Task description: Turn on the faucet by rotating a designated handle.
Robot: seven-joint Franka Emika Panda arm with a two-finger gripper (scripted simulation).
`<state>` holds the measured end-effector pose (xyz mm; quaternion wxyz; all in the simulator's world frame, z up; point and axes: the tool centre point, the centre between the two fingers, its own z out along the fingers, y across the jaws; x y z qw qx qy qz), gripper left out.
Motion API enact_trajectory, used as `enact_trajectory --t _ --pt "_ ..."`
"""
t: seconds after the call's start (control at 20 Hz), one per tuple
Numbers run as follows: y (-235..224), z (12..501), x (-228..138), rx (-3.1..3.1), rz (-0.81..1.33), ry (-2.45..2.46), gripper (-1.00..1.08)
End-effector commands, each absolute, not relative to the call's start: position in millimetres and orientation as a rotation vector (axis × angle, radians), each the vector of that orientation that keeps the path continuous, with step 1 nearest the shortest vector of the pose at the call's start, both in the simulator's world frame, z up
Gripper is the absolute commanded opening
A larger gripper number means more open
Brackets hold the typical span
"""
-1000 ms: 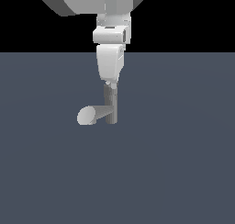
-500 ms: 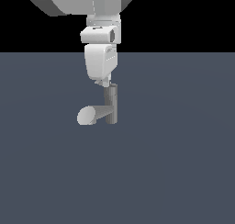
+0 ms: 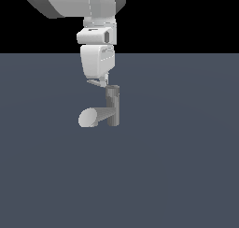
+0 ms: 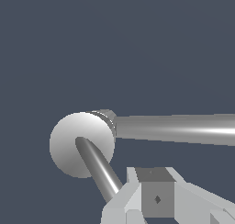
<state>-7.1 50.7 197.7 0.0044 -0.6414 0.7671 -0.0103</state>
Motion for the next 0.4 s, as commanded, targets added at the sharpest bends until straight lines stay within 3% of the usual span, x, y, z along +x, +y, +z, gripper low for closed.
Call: enact_trajectory --t 0.0,0.35 --pt "89.0 187.1 -3.4 -2.074 -0.011 2.35 -1.0" --pt "111.5 183.0 8.3 -2.095 -0.001 2.34 -1.0"
